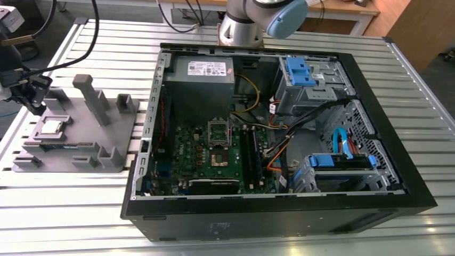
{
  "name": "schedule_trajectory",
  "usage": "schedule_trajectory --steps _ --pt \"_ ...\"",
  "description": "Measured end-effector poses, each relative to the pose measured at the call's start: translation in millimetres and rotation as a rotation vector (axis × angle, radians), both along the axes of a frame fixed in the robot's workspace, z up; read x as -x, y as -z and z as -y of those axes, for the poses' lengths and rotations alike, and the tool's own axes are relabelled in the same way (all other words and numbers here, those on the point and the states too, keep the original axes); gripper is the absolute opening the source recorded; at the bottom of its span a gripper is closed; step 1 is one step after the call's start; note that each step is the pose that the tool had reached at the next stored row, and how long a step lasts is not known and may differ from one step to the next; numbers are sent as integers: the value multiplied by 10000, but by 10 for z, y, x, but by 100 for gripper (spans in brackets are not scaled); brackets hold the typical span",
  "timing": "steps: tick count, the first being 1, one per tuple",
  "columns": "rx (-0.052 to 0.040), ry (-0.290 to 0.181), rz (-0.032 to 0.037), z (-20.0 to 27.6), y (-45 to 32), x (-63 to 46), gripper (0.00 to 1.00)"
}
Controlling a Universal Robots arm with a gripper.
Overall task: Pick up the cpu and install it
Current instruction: 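Pick up the cpu and move it towards the insertion slot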
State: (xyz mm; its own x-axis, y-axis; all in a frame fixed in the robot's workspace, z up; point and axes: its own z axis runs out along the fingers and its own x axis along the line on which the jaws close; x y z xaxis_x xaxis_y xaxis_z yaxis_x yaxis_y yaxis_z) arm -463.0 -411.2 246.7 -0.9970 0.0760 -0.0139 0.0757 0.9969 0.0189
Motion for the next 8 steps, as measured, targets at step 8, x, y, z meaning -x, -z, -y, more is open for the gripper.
schedule_trajectory --steps 8 --pt "0 -2 0 1 82 39 11"
